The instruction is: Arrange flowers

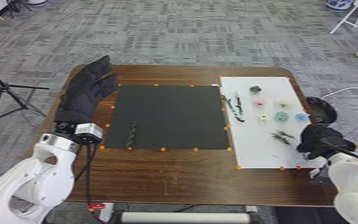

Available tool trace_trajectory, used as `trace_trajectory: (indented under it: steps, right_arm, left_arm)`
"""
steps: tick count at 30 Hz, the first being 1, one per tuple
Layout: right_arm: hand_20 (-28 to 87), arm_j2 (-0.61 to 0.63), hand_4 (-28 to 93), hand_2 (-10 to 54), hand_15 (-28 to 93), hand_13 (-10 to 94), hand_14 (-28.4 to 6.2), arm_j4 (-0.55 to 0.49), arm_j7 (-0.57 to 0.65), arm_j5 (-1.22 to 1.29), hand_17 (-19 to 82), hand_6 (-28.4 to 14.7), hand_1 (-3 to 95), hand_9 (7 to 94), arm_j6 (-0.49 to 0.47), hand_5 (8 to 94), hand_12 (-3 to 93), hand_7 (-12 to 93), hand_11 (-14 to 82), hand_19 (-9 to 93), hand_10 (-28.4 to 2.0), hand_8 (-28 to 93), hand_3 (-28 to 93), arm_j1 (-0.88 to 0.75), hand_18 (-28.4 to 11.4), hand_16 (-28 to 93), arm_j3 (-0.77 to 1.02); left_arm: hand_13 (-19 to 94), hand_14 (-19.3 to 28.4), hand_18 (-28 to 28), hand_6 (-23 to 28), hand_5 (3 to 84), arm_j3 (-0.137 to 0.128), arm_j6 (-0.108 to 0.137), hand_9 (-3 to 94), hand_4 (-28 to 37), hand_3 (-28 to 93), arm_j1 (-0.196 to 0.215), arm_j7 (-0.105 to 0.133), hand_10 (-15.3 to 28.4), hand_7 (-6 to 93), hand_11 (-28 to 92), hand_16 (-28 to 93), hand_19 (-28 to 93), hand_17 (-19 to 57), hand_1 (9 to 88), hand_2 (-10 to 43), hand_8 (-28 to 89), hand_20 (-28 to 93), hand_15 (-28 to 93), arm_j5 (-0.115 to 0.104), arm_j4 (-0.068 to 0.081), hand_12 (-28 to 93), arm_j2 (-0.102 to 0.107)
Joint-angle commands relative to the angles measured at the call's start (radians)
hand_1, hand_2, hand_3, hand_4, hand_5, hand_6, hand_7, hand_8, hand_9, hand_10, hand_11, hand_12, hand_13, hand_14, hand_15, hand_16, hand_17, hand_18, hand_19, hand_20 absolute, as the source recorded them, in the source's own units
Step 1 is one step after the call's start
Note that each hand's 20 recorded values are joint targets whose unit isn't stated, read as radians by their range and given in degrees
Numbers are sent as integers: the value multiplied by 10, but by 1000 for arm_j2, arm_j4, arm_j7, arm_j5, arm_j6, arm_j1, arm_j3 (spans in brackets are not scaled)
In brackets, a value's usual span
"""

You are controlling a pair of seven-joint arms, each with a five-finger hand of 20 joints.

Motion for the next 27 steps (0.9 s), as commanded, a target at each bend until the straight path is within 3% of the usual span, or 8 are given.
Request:
trace_trajectory:
  steps: [1, 5, 9, 16, 18, 22, 25, 27]
  right_arm:
    - [649, 25, -115, -88, 860, 714, -112, -38, -19, -13, 400, -1, 394, 775, 160, 727, 475, 516, 625, 932, -109, 265, 839, 47, -222, 346, -31]
    - [695, 36, -65, -73, 870, 754, -97, -50, -51, -35, 450, 13, 357, 798, 168, 724, 444, 555, 656, 932, -111, 302, 860, 191, -222, 345, -140]
    - [704, 17, -57, -78, 868, 771, -91, -39, -41, -42, 470, 15, 354, 809, 178, 735, 433, 551, 660, 932, -107, 303, 862, 497, -218, 343, -434]
    - [722, -160, -48, -88, 871, 787, -88, 38, -7, -63, 492, 16, 350, 820, 207, 748, 433, 542, 662, 932, -104, 307, 868, 848, -220, 341, -783]
    - [725, -212, -48, -88, 872, 788, -87, 64, 1, -71, 494, 15, 351, 821, 222, 750, 434, 540, 662, 932, -103, 309, 866, 882, -220, 341, -826]
    - [729, -297, -49, -89, 874, 792, -87, 111, 23, -91, 500, 13, 356, 822, 233, 753, 434, 535, 663, 932, -101, 309, 863, 927, -219, 340, -907]
    - [735, -366, -55, -90, 876, 798, -83, 168, 46, -102, 510, 13, 361, 825, 230, 752, 436, 533, 664, 932, -97, 307, 858, 942, -215, 339, -959]
    - [738, -412, -66, -87, 876, 800, -81, 203, 61, -130, 513, 13, 370, 826, 202, 750, 438, 534, 663, 932, -95, 301, 850, 935, -214, 338, -978]
  left_arm:
    - [152, 150, 179, 33, 265, -8, 7, 172, -230, 655, 1, 3, 114, 188, 215, 24, 393, -80, 289, -63, -90, 88, 252, -7, -9, 186, 12]
    - [152, 149, 179, 33, 265, -15, 5, 172, -231, 655, -7, -5, 114, 187, 215, 25, 392, -79, 288, -63, -89, 88, 251, -4, -7, 186, 30]
    - [153, 150, 180, 34, 266, -15, 2, 173, -231, 657, -25, -12, 115, 186, 215, 25, 392, -80, 288, -64, -88, 89, 251, -6, -5, 186, 48]
    - [151, 151, 180, 35, 267, 58, -28, 173, -230, 656, -154, -17, 117, 184, 213, 26, 391, -79, 288, -63, -87, 90, 251, 3, 22, 186, 78]
    - [151, 152, 180, 35, 267, 73, -37, 173, -230, 655, -181, -16, 117, 183, 213, 26, 392, -80, 289, -62, -86, 90, 250, 6, 27, 186, 80]
    - [149, 153, 180, 36, 268, 87, -33, 173, -228, 655, -204, -12, 119, 181, 212, 26, 391, -80, 289, -61, -85, 91, 252, 7, 28, 187, 81]
    - [148, 156, 181, 38, 269, 127, -38, 173, -225, 656, -259, -7, 123, 180, 211, 26, 391, -82, 289, -62, -84, 91, 254, 1, 46, 187, 81]
    - [145, 159, 182, 41, 270, 142, -51, 172, -224, 657, -285, 1, 125, 178, 210, 27, 390, -85, 290, -61, -83, 92, 257, 3, 50, 187, 71]
